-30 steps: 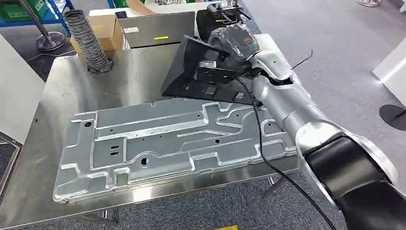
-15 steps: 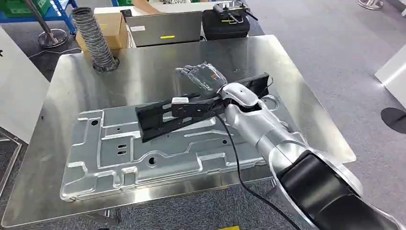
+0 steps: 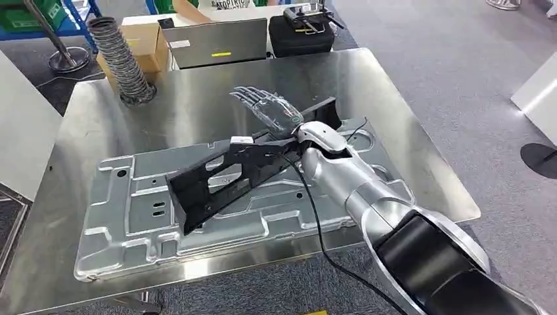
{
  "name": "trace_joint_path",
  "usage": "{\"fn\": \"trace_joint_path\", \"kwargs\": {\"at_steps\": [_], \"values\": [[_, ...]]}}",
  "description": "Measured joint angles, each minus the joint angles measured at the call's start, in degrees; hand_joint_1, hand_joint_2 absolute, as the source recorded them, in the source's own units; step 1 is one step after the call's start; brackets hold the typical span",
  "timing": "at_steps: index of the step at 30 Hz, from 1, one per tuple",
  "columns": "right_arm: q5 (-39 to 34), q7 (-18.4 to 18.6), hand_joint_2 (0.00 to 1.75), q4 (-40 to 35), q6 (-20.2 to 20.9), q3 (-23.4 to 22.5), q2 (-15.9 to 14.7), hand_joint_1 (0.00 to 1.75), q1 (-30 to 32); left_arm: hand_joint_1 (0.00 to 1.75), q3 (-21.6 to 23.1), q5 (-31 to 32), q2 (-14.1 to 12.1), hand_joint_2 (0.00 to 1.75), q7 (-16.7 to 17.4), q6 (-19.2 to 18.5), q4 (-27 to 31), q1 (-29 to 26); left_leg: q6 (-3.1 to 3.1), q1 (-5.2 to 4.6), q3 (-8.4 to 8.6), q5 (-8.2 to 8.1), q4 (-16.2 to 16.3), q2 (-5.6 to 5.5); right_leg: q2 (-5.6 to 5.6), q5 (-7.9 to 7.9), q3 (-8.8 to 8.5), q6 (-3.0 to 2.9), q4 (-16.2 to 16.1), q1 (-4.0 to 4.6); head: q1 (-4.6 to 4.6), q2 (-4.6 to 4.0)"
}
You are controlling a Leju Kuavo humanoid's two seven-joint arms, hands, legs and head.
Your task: Take the parts from the cabinet and place them on the table.
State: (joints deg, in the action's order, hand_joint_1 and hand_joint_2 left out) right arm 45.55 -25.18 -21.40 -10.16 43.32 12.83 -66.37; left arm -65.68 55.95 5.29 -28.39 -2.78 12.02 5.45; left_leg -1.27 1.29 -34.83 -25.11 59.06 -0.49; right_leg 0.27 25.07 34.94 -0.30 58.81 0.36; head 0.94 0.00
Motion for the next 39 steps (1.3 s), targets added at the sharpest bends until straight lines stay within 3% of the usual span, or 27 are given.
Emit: {"fn": "trace_joint_path", "kwargs": {"at_steps": [3,5,6,8,9,10,11,13,14,16,18,19,20,21,23,24,25,26,28,29,30,31,33,35,36,38,39], "values": [[-0.6,0.0,0.0,0.0,0.0,-0.2,0.0,0.0,0.0,0.0,0.0,0.0,0.0,0.0,0.0,0.0,0.0,0.1,1.08,-0.3,-0.23,0.17,0.2,0.05,0.03,-0.31,0.08,0.74,-0.4,-0.16,0.11,0.0],[-2.0,0.0,0.0,0.0,0.4,-0.8,0.0,0.0,-0.2,0.0,0.0,0.4,0.0,0.0,0.2,0.0,0.0,0.1,1.65,0.12,-0.13,0.5,-0.2,0.18,-0.01,1.3,0.8,1.41,1.5,-0.32,0.26,0.0],[-2.9,0.0,0.0,0.0,1.0,-1.3,0.0,0.0,-0.5,0.0,0.0,0.4,0.0,0.0,0.2,0.1,0.0,0.2,2.02,0.12,-0.18,0.52,-0.2,0.24,-0.03,3.46,2.41,1.74,5.1,-0.46,0.49,0.0],[-4.2,0.0,0.0,0.2,2.2,-2.2,-0.4,0.0,-0.8,0.0,0.0,0.5,0.0,0.0,0.2,0.0,0.0,0.2,2.04,0.06,-0.22,0.52,-0.2,0.27,-0.05,7.52,6.79,2.18,14.6,-0.66,0.46,0.0],[-4.1,0.3,0.0,0.3,3.1,-2.4,-0.7,0.0,-1.0,0.0,0.0,0.5,0.0,0.0,0.1,0.0,0.0,0.2,2.06,0.06,-0.22,0.51,-0.2,0.27,-0.06,8.24,8.41,2.27,17.9,-0.7,0.44,0.0],[-3.7,0.8,0.0,0.5,4.4,-2.4,-1.0,0.0,-1.5,0.0,0.0,0.5,0.0,0.0,0.1,-0.1,0.0,0.2,2.06,0.06,-0.19,0.51,-0.2,0.25,-0.07,7.52,8.65,2.24,18.1,-0.74,0.49,0.0],[-2.5,1.7,0.0,0.7,6.4,-2.4,-1.3,0.0,-2.2,0.0,0.0,0.5,0.0,0.0,0.0,-0.2,0.0,0.1,2.05,0.04,-0.14,0.5,-0.2,0.19,-0.07,5.75,7.6,2.04,15.7,-0.72,0.46,0.0],[1.0,3.6,0.0,1.3,9.1,-1.8,-1.7,0.0,-3.9,0.0,0.0,0.5,0.0,0.0,-0.1,-0.3,0.0,0.2,2.04,-0.06,0.0,0.5,-0.2,0.08,-0.06,0.79,2.69,1.21,5.7,-0.54,0.46,0.0],[3.3,4.5,0.0,1.5,9.7,-1.1,-1.8,0.0,-4.9,0.0,0.0,0.5,0.0,0.0,-0.1,-0.3,0.0,0.1,1.99,-0.06,-0.02,0.51,-0.2,0.07,-0.09,-0.76,0.37,0.54,0.8,-0.29,0.49,0.0],[8.1,7.2,0.0,2.1,8.9,1.1,-2.2,0.0,-6.8,0.0,0.0,0.4,0.0,0.0,-0.2,-0.3,0.0,0.1,1.28,-0.28,-0.41,0.7,-0.2,0.09,-0.22,-0.44,0.28,0.25,-0.3,0.14,0.46,0.0],[16.7,12.8,0.0,2.4,4.2,5.2,-2.6,0.0,-8.3,0.0,0.0,0.4,0.0,0.0,-0.3,-0.1,0.0,0.1,0.74,-0.19,-0.23,0.85,-0.6,0.13,-0.12,-0.43,0.32,0.0,-0.4,0.27,0.4,0.0],[20.0,15.3,0.0,2.5,2.5,7.6,-2.9,0.0,-8.9,0.0,0.0,0.4,0.0,0.0,-0.4,0.1,0.0,0.0,0.33,-0.45,0.02,0.85,-0.9,0.1,-0.17,-0.88,-0.15,-0.51,-1.4,-0.18,0.44,0.0],[22.1,17.2,0.0,2.8,1.4,9.7,-3.2,0.0,-9.3,0.0,0.0,0.4,0.0,0.0,-0.5,0.2,0.0,-0.1,0.24,-0.26,-0.33,-0.01,0.1,0.21,-0.34,-1.3,-0.72,-0.61,-2.3,-0.39,0.42,0.0],[22.7,18.0,0.0,3.0,0.7,11.1,-3.3,0.0,-9.7,0.0,0.0,0.4,-0.1,0.0,-0.5,0.3,0.0,-0.1,0.19,-0.31,-1.53,-2.13,3.0,0.16,-0.36,-1.45,-0.79,-1.01,-2.4,-0.48,0.31,0.0],[23.2,18.4,0.0,3.2,0.4,12.8,-3.4,0.0,-9.8,0.0,0.0,0.4,-0.1,0.0,-0.5,0.3,0.0,-0.1,-0.05,-0.23,-5.41,-6.4,11.9,0.18,-0.28,-1.42,-0.76,-1.1,-2.4,-0.39,0.35,0.0],[23.2,18.4,0.0,3.5,0.4,13.8,-3.5,0.0,-9.7,0.0,0.0,0.4,0.0,0.0,-0.5,0.3,0.0,-0.1,-0.22,-0.21,-7.18,-7.58,15.5,0.19,-0.28,-1.39,-0.72,-1.13,-2.3,-0.34,0.35,0.0],[23.2,18.5,0.0,3.7,0.4,14.6,-3.6,0.0,-9.7,0.0,0.0,0.4,0.0,0.0,-0.5,0.3,0.0,-0.1,-0.28,-0.17,-7.88,-7.37,16.9,0.2,-0.26,-1.38,-0.71,-1.13,-2.2,-0.33,0.35,0.0],[23.3,18.5,0.0,3.8,0.4,15.2,-3.7,0.0,-9.7,0.0,0.0,0.4,0.0,0.0,-0.5,0.3,0.0,-0.2,-0.38,-0.14,-7.12,-5.79,15.1,0.23,-0.22,-1.3,-0.71,-1.05,-2.1,-0.35,0.36,0.0],[23.9,18.1,0.0,3.9,0.3,15.9,-3.8,0.0,-9.8,0.0,0.0,0.5,-0.1,0.0,-0.5,0.3,0.0,-0.1,-0.39,-0.02,-2.44,-0.8,5.9,0.29,-0.14,-0.87,-0.74,-0.68,-1.5,-0.49,0.35,0.0],[24.6,17.0,0.0,4.0,0.4,16.4,-3.9,0.0,-9.8,0.0,0.0,0.7,-0.1,0.0,-0.5,0.3,0.0,0.0,-0.32,0.07,-0.14,0.89,1.2,0.32,-0.11,-0.56,-0.69,-0.38,-1.0,-0.53,0.33,0.0],[25.3,15.4,0.0,4.1,0.9,17.1,-4.1,0.0,-9.9,0.0,0.0,0.9,-0.1,0.0,-0.3,0.2,0.0,0.2,-0.1,-0.23,0.72,-0.24,-0.3,0.29,-0.04,-0.27,-0.22,0.06,-0.5,-0.06,0.31,0.0],[25.6,13.9,0.0,4.2,1.4,17.6,-4.3,0.0,-9.9,0.0,0.0,1.0,-0.1,0.0,-0.1,0.1,0.0,0.4,0.51,-0.15,0.41,-0.02,0.0,0.18,0.01,-0.39,0.0,0.26,-0.4,-0.12,0.44,0.02],[25.2,11.8,0.0,4.3,1.8,18.1,-4.5,0.0,-9.6,0.0,0.0,1.2,-0.1,0.0,0.2,-0.2,0.0,0.5,1.03,-0.46,0.2,0.06,0.0,0.09,-0.06,-0.61,0.01,0.67,-0.6,-0.19,0.49,0.0],[24.5,11.2,0.0,4.3,1.6,18.2,-4.7,0.0,-9.5,0.0,0.1,1.3,0.0,0.0,0.4,-0.2,0.0,0.8,1.75,-0.01,0.28,0.51,-0.5,0.22,-0.06,0.11,0.23,1.28,0.2,-0.32,0.5,0.0],[23.9,11.3,0.0,4.3,1.2,18.2,-5.1,0.0,-9.5,0.0,0.1,1.4,0.0,0.0,0.4,-0.2,0.0,0.9,1.98,0.02,0.24,0.54,-0.5,0.22,-0.12,1.73,1.22,1.66,2.3,-0.37,1.01,0.0],[22.1,12.5,0.0,4.3,-1.1,17.9,-5.3,0.0,-9.0,0.0,0.2,1.4,0.0,0.0,0.5,-0.2,0.0,1.1,2.08,-0.05,0.17,0.54,-0.5,0.27,-0.12,6.36,5.59,2.28,11.9,-0.67,1.12,0.0],[20.5,13.2,0.0,4.3,-3.0,17.2,-5.5,0.0,-8.4,0.0,0.2,1.4,0.0,0.0,0.5,-0.2,0.0,1.1,2.09,-0.05,0.17,0.54,-0.5,0.28,-0.12,7.73,7.58,2.39,16.1,-0.71,1.14,0.0]]}}
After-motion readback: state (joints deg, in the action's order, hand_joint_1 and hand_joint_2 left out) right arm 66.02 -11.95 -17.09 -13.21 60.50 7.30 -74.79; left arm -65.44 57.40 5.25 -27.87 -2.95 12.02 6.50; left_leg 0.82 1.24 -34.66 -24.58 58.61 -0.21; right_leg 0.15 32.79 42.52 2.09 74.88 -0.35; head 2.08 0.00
